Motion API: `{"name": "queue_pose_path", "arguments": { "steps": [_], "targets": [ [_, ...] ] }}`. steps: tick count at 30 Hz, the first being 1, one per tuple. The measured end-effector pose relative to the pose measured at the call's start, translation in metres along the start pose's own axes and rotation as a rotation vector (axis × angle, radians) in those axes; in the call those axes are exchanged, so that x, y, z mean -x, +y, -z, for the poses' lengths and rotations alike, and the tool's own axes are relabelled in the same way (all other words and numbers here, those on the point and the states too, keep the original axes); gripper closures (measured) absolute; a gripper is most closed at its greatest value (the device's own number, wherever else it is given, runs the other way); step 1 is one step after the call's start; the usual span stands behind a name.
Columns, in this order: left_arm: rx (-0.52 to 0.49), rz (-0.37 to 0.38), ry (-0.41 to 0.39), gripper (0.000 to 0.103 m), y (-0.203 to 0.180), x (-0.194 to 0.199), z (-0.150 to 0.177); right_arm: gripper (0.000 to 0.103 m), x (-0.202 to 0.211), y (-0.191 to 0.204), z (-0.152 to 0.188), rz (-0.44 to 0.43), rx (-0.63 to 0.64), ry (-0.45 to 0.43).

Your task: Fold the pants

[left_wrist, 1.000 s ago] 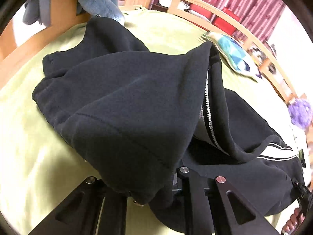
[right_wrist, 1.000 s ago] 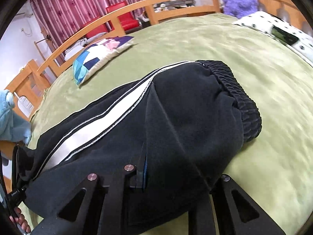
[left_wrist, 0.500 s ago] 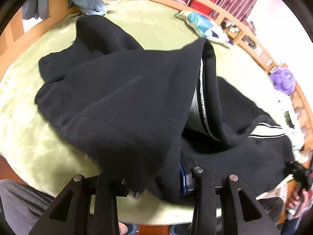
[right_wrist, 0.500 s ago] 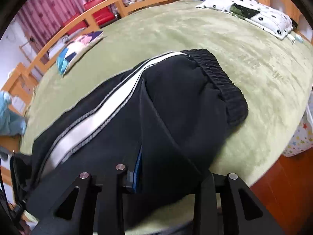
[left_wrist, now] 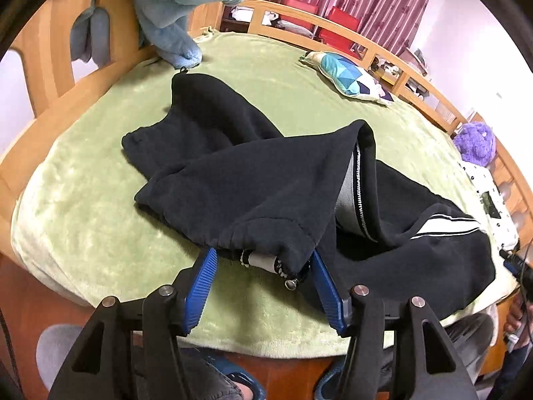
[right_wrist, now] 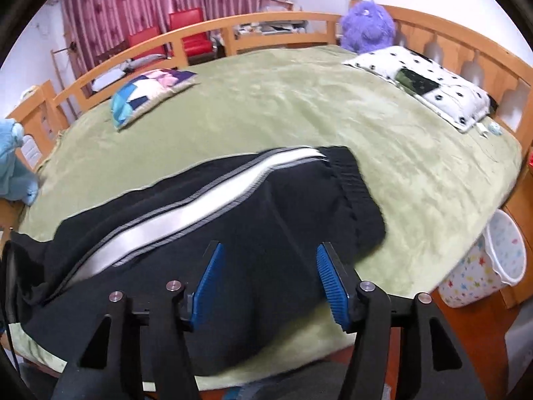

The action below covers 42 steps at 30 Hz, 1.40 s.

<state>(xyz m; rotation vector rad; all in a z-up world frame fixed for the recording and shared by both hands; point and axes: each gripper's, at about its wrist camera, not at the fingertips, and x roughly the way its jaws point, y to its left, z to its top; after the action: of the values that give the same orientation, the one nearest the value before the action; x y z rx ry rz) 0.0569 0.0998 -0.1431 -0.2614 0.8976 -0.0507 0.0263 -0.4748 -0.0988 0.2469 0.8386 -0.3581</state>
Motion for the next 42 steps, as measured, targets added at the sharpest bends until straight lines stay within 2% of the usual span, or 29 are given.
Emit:
{"name": "queue_pose_path", "arguments": {
  "steps": [4, 6, 7, 8, 11, 17, 24, 28, 30, 32, 33, 35, 36, 39, 42],
  "targets": [
    [-0.008, 0.001, -0.009, 0.046, -0.01, -0.01, -0.006, 0.045, -0.008, 0.023, 0.0, -0.027, 0.041, 0.015],
    [-0.02, -0.008, -0.059, 0.046, -0.013, -0.011, -0.014, 0.045, -0.01, 0.03, 0.003, -0.031, 0.058, 0.022],
    [-0.03, -0.016, -0.077, 0.055, -0.014, -0.012, -0.019, 0.045, -0.011, 0.032, 0.004, -0.032, 0.066, 0.026],
    [-0.045, -0.024, -0.09, 0.074, -0.014, -0.013, -0.026, 0.045, -0.012, 0.033, 0.004, -0.031, 0.069, 0.027],
    [-0.033, -0.057, -0.117, 0.082, -0.009, -0.023, -0.05, 0.045, -0.015, 0.03, 0.002, -0.022, 0.053, 0.034],
    [0.012, -0.123, -0.174, 0.084, 0.017, -0.042, -0.108, 0.045, -0.026, 0.01, -0.004, 0.038, 0.003, 0.054],
    [-0.025, -0.231, -0.261, 0.084, 0.034, -0.056, -0.179, 0.045, -0.044, -0.008, -0.017, 0.11, -0.086, 0.068],
    [-0.023, -0.244, -0.252, 0.084, 0.041, -0.071, -0.213, 0.045, -0.051, -0.009, -0.019, 0.143, -0.113, 0.073],
    [-0.035, -0.276, -0.192, 0.08, 0.042, -0.09, -0.223, 0.045, -0.053, -0.008, -0.018, 0.156, -0.112, 0.078],
    [-0.046, -0.299, -0.165, 0.075, 0.038, -0.1, -0.221, 0.045, -0.056, -0.007, -0.017, 0.17, -0.1, 0.087],
    [-0.053, -0.343, -0.152, 0.07, 0.035, -0.104, -0.218, 0.045, -0.057, -0.006, -0.017, 0.18, -0.094, 0.087],
    [-0.063, -0.37, -0.148, 0.04, 0.03, -0.104, -0.211, 0.045, -0.058, -0.01, -0.015, 0.194, -0.088, 0.089],
    [-0.067, -0.371, -0.152, 0.035, 0.028, -0.102, -0.206, 0.045, -0.057, -0.014, -0.014, 0.194, -0.092, 0.091],
    [-0.074, -0.372, -0.155, 0.032, 0.018, -0.089, -0.192, 0.044, -0.053, -0.027, -0.012, 0.183, -0.11, 0.078],
    [-0.067, -0.347, -0.142, 0.027, 0.006, -0.076, -0.181, 0.031, -0.051, -0.047, -0.008, 0.17, -0.144, 0.075]
  ]
}}
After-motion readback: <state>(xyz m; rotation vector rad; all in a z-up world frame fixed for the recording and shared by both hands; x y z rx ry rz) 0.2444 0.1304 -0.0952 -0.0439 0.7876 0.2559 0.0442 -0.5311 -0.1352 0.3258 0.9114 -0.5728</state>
